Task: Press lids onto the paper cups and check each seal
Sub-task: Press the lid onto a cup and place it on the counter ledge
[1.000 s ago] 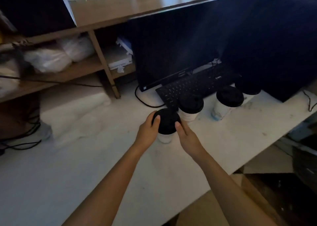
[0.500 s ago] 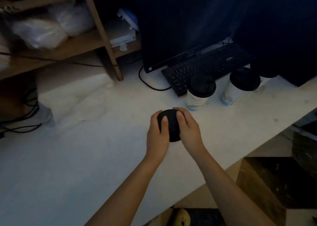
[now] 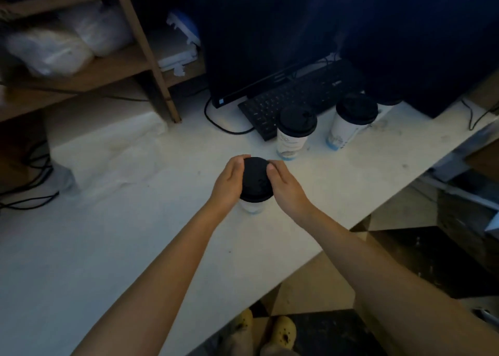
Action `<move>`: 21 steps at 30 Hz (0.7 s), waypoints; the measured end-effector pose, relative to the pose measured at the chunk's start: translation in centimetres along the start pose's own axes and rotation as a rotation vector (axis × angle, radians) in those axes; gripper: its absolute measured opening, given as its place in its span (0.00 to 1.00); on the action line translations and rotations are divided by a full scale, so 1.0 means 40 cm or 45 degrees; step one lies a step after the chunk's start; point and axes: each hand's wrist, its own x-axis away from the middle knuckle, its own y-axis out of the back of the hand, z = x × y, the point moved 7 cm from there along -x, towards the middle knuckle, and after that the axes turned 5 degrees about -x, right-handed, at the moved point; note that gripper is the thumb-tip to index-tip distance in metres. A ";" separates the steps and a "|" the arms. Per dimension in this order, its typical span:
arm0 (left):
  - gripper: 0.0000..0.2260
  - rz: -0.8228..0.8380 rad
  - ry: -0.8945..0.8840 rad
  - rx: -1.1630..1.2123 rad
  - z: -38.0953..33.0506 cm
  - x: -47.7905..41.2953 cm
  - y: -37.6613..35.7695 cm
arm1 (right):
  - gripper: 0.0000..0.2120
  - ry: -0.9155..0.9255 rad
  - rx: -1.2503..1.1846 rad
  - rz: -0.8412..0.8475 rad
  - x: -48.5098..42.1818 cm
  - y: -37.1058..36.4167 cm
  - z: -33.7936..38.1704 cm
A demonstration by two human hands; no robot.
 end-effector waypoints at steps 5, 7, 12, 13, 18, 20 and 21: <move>0.17 0.335 -0.065 -0.300 -0.029 -0.046 0.008 | 0.17 -0.253 -0.063 0.228 0.052 0.033 -0.037; 0.17 0.265 -0.143 -0.455 -0.053 -0.068 0.020 | 0.20 -0.244 -0.103 0.171 0.071 0.034 -0.044; 0.15 -0.163 -0.119 -0.320 -0.064 -0.021 0.063 | 0.22 -0.227 -0.151 0.076 0.062 0.062 -0.039; 0.16 -0.237 -0.084 -0.234 -0.056 0.001 0.060 | 0.21 -0.186 -0.138 0.043 0.046 0.069 -0.025; 0.17 -0.304 -0.112 -0.271 -0.042 0.044 -0.015 | 0.16 -0.034 -0.039 0.132 -0.019 -0.002 0.015; 0.16 -0.360 -0.165 -0.311 -0.042 0.042 -0.020 | 0.13 -0.022 -0.097 0.137 -0.031 -0.007 0.002; 0.15 -0.376 -0.189 -0.324 -0.041 0.040 -0.019 | 0.12 -0.011 -0.088 0.156 -0.035 -0.006 0.000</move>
